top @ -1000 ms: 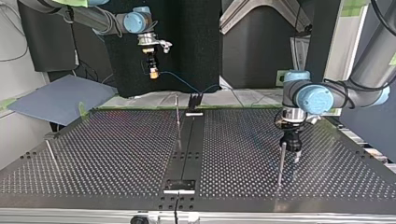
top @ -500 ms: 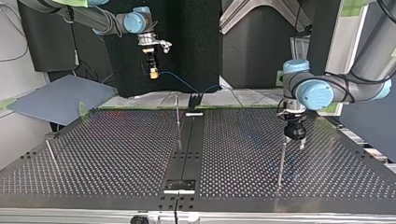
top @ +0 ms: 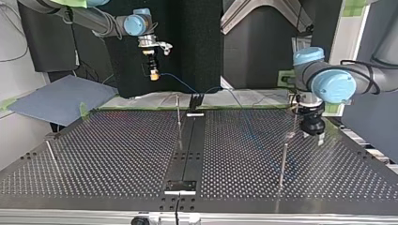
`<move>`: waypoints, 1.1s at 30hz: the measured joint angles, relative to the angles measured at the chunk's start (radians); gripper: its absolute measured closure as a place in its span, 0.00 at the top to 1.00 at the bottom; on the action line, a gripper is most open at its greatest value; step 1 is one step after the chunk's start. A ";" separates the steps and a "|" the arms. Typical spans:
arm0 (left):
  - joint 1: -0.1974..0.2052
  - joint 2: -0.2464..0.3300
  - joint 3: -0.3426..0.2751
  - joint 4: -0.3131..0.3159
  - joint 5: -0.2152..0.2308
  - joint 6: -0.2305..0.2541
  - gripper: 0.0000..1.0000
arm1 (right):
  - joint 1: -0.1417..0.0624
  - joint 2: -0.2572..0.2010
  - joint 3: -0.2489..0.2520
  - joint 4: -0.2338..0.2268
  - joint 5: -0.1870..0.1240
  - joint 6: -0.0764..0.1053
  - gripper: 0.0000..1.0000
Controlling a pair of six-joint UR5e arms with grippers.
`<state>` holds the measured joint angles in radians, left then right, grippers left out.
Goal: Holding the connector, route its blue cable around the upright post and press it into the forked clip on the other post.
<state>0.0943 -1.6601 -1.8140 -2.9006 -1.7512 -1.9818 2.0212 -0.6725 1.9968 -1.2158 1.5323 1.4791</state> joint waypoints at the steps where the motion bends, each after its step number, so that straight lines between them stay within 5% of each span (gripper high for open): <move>1: 0.003 0.006 0.005 -0.006 -0.001 0.006 0.98 | -0.002 0.000 0.000 0.002 0.000 0.000 0.00; 15: 0.019 0.121 0.119 -0.121 -0.044 0.121 0.98 | -0.009 0.000 -0.001 0.024 0.001 -0.001 0.00; 33: -0.026 0.284 0.281 -0.284 0.105 0.134 0.98 | -0.015 0.000 -0.002 0.030 -0.001 0.000 0.00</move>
<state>0.0682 -1.3765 -1.5329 -3.1842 -1.6465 -1.8478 2.0058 -0.6721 1.9946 -1.1862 1.5317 1.4796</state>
